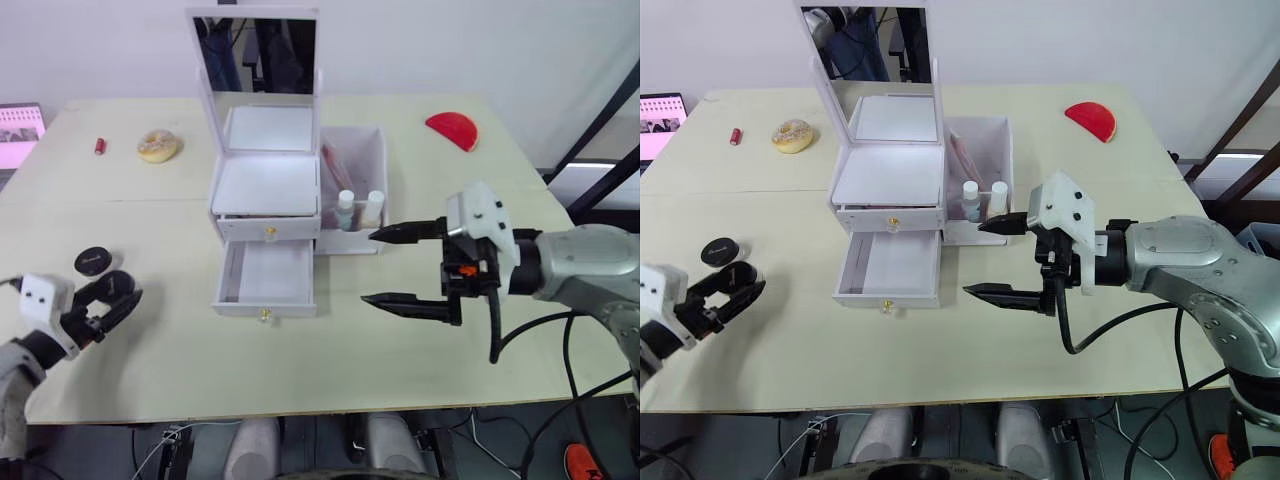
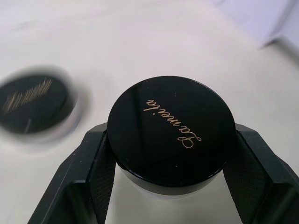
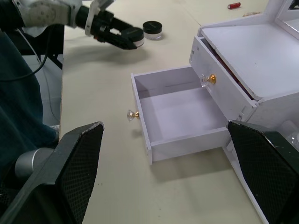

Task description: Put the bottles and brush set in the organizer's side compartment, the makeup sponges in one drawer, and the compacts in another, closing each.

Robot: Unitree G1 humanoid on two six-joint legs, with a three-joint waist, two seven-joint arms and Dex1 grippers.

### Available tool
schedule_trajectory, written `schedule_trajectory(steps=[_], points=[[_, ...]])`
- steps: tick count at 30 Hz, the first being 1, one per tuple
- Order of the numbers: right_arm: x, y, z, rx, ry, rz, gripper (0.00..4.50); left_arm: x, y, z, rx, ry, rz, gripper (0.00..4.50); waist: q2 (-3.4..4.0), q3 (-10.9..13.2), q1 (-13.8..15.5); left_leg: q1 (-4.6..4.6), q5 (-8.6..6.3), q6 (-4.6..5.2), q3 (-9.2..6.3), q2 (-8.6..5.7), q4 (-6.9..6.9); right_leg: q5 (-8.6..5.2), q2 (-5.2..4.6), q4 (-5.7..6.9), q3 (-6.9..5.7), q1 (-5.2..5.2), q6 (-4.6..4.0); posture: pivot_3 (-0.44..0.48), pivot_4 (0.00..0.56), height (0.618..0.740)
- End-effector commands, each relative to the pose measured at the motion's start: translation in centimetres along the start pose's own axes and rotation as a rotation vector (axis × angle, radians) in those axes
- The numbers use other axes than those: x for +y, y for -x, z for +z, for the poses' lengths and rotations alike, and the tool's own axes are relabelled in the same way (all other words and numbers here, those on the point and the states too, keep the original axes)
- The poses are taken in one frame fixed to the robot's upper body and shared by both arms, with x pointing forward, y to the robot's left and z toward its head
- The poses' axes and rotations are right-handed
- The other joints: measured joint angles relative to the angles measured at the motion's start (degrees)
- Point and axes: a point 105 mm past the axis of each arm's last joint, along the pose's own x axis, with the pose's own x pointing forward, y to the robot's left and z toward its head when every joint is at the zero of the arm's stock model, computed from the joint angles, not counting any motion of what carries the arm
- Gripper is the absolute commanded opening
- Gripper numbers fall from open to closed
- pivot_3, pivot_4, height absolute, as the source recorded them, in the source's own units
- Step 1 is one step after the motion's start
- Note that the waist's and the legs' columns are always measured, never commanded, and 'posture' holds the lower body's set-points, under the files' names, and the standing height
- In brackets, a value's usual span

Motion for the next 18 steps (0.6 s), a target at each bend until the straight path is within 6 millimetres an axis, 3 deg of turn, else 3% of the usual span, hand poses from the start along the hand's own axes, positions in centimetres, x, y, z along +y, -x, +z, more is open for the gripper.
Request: schedule_trajectory(steps=[1, 8, 18], points=[[0.2, 0.0, 0.5, -0.013, 0.026, -0.007, 4.50, -3.5, -1.0, 4.0, -0.041, -0.052, -0.226, 2.70, 0.06, 0.01, -0.07, 0.00, 0.00, 0.00, 0.01, 0.00, -0.01, 0.00, 0.00, -0.05, 0.01, 0.00, 0.00, 0.000, 0.150, 0.739], [0.1, -0.1, 0.3, -0.017, 0.020, -0.031, 4.50, -7.7, -3.9, 6.4, 0.012, -0.106, -0.569, 2.70, 0.11, 0.04, 0.01, 0.00, 0.01, 0.01, 0.00, 0.04, -0.07, 0.00, 0.12, -0.05, 0.01, -0.01, 0.00, 0.000, 0.150, 0.739], [0.4, 0.2, 0.3, -0.016, 0.013, -0.093, 4.50, -8.8, -7.6, 5.0, 0.099, -0.189, -0.754, 2.70, 0.10, 0.05, -0.15, -0.01, 0.01, 0.02, 0.00, 0.06, -0.10, 0.03, 0.16, -0.06, 0.03, -0.01, -0.06, 0.000, 0.150, 0.739]])
